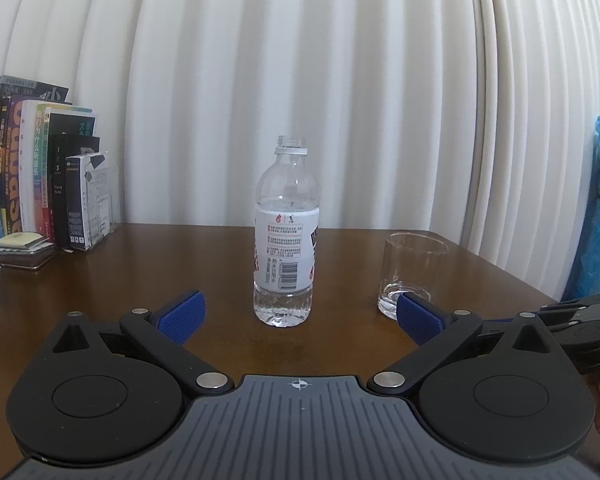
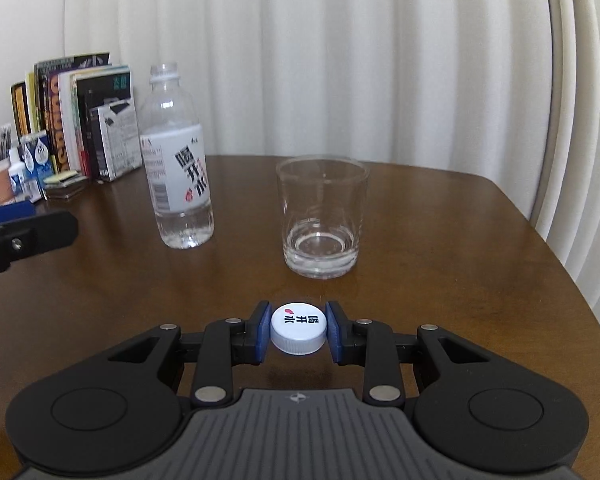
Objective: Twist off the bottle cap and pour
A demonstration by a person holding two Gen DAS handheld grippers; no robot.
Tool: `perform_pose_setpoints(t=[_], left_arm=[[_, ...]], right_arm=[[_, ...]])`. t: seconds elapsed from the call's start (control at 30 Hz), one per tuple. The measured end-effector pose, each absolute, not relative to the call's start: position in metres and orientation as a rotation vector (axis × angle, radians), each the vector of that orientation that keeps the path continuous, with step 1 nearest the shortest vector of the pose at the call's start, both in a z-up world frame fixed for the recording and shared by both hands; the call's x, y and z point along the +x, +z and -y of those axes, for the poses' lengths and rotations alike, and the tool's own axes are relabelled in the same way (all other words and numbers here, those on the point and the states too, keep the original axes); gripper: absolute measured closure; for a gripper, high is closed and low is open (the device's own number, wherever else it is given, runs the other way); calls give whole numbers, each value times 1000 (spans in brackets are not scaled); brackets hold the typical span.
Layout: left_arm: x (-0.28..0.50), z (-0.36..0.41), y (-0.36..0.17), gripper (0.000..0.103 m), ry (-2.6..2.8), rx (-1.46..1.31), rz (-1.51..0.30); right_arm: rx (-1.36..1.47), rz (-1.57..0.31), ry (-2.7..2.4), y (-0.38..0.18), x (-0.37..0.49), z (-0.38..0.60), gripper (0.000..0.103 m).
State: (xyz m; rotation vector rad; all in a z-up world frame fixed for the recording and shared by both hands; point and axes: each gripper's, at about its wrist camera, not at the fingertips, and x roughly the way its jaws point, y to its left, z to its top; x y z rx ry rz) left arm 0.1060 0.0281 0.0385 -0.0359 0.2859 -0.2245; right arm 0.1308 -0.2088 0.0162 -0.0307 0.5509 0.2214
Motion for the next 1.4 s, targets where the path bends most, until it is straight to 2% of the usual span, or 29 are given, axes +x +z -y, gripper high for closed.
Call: perform_pose_setpoints(t=[0.67,0.73,0.77,0.8,0.93,1.03,1.13,1.17,1.2,1.4], left_arm=[[104,-33,33,0,-225,-42,-301],[103,-33,32,0,-224,-42,-302],[102,-33,32,0,-223,-41,-305],[101,-33,31,0,-222,-40,-306],[98,-32,31,0,-217,-34,-309],[94,-30,31,0,-215,-23,-310],[88,-28,33,0,-203,-11,-307],[85,-27,34,0,-197,-7,-305],[82,-26,35,0,-191,-2,-304],[55,-17,38,0,-133,34,-274]], right_arm=[[-62,-634,194,10,132,209,71],[-67,-633,183,10,132,207,63],[-70,-632,176,10,132,207,51],[-73,-630,169,10,131,206,47],[-60,-593,168,12,128,208,46],[-30,-552,147,17,120,211,36],[-22,-471,121,26,102,210,15],[-25,-431,117,29,94,209,3],[-33,-374,114,32,82,206,0],[-85,-213,123,40,37,194,0]])
